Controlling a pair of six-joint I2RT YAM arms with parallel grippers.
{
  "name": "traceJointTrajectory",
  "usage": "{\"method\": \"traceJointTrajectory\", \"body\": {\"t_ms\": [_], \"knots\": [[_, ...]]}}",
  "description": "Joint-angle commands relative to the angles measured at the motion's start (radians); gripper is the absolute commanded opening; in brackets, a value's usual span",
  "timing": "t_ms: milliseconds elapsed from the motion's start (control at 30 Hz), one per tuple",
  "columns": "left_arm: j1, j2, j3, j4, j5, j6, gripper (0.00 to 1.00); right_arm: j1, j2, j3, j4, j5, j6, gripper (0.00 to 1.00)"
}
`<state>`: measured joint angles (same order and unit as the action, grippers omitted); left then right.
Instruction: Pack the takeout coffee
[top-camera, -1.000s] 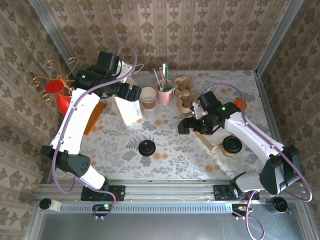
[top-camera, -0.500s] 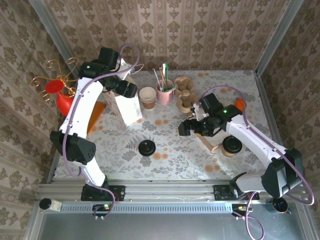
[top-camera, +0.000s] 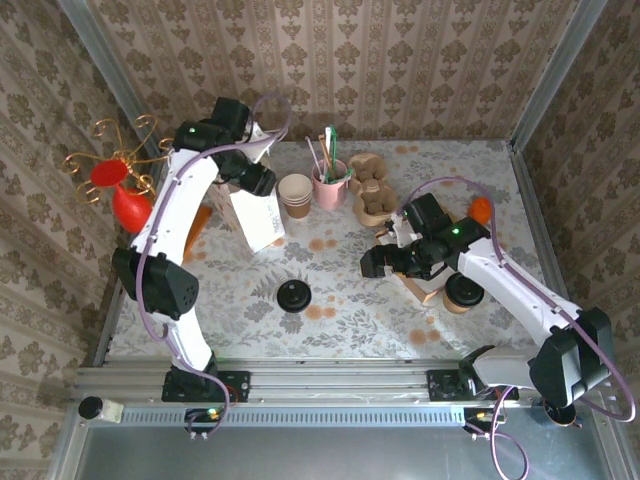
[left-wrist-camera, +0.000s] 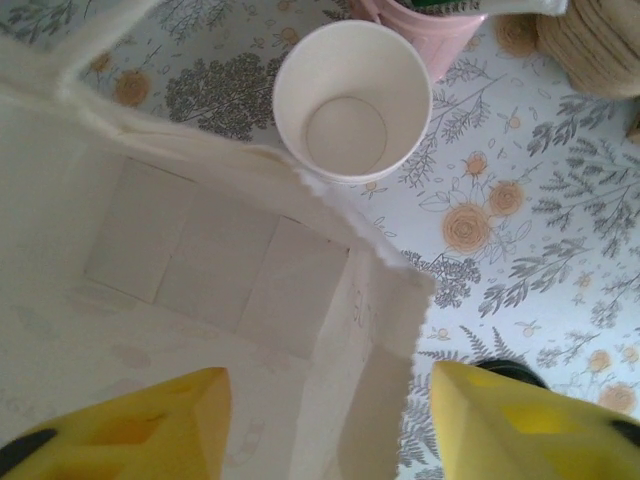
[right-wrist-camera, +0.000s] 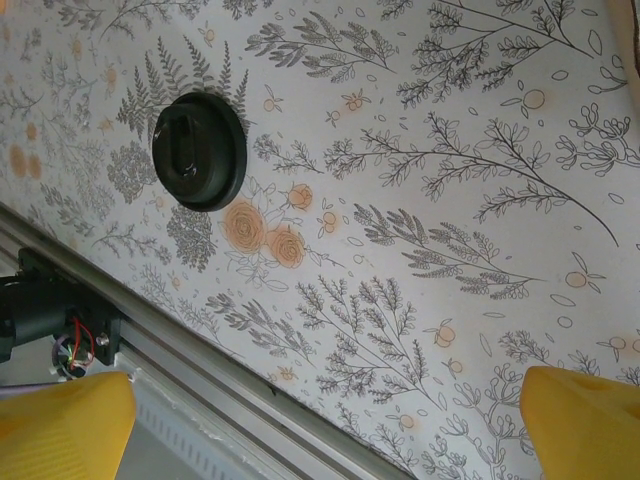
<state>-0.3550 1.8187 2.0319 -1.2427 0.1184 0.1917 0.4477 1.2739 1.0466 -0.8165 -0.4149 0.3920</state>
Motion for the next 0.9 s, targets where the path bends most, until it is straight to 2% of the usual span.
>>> {"method": "traceJointTrajectory", "body": {"t_ms": [0,133,233,300,433,600,800,867], "knots": [[-0.019,-0.012,-0.026,-0.024,-0.015,0.008,0.50,-0.007,-0.027,-0.011,0.005,0.015,0.008,1.00],[-0.028,-0.019,-0.045,-0.023,-0.028,0.009,0.47,-0.007,-0.046,-0.015,0.002,0.022,0.014,1.00],[-0.028,-0.024,-0.043,-0.021,-0.034,0.002,0.37,-0.007,-0.065,-0.023,0.001,0.028,0.022,1.00],[-0.030,-0.027,-0.038,-0.023,-0.028,0.000,0.35,-0.007,-0.077,-0.028,-0.002,0.033,0.024,1.00],[-0.037,-0.032,-0.038,-0.024,-0.017,-0.002,0.17,-0.008,-0.097,-0.030,-0.011,0.044,0.024,1.00],[-0.054,-0.043,-0.038,-0.026,-0.011,-0.003,0.02,-0.011,-0.134,-0.030,-0.016,0.061,0.031,1.00],[-0.093,-0.064,-0.046,-0.043,-0.011,-0.014,0.00,-0.024,-0.175,-0.031,-0.041,0.080,0.029,1.00],[-0.140,-0.072,-0.053,-0.051,-0.011,-0.019,0.00,-0.029,-0.193,-0.039,-0.047,0.083,0.031,1.00]]}}
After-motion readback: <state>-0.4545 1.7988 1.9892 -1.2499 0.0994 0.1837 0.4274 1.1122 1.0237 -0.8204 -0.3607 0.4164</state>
